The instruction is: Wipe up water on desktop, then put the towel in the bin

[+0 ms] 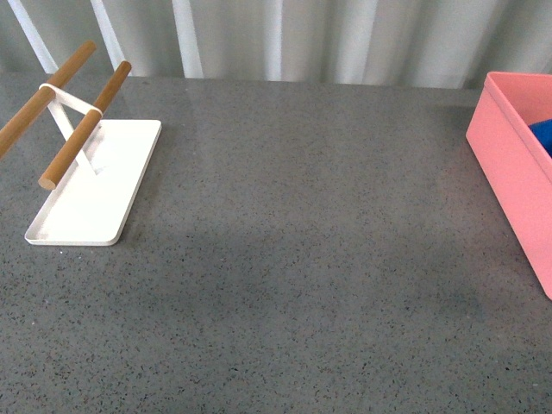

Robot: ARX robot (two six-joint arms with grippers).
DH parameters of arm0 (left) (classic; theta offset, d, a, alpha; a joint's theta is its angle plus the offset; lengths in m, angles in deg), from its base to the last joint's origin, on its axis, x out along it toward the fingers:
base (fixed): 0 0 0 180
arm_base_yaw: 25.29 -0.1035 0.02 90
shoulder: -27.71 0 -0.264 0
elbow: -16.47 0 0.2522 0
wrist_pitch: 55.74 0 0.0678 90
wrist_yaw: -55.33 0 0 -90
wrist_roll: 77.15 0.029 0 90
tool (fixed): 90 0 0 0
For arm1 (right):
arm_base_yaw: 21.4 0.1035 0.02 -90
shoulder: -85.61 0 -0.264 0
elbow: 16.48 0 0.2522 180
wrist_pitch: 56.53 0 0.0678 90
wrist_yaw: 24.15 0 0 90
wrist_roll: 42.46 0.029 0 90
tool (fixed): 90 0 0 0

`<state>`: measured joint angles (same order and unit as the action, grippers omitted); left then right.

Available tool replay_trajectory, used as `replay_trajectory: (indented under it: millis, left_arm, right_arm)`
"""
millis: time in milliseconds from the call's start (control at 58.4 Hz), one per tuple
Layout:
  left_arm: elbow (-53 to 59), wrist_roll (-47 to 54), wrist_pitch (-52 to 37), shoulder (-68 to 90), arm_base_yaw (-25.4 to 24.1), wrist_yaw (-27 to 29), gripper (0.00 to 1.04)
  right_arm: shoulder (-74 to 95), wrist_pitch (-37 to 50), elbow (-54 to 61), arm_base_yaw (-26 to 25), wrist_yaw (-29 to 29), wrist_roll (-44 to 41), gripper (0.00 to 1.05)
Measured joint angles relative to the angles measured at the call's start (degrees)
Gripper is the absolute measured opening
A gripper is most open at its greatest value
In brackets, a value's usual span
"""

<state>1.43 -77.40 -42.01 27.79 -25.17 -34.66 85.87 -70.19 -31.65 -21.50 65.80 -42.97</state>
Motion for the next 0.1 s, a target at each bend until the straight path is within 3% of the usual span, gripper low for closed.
replay_trajectory:
  millis: [103]
  left_arm:
    - [0.0, 0.0, 0.0, 0.0, 0.0, 0.0, 0.98]
  right_arm:
    - [0.0, 0.0, 0.0, 0.0, 0.0, 0.0, 0.98]
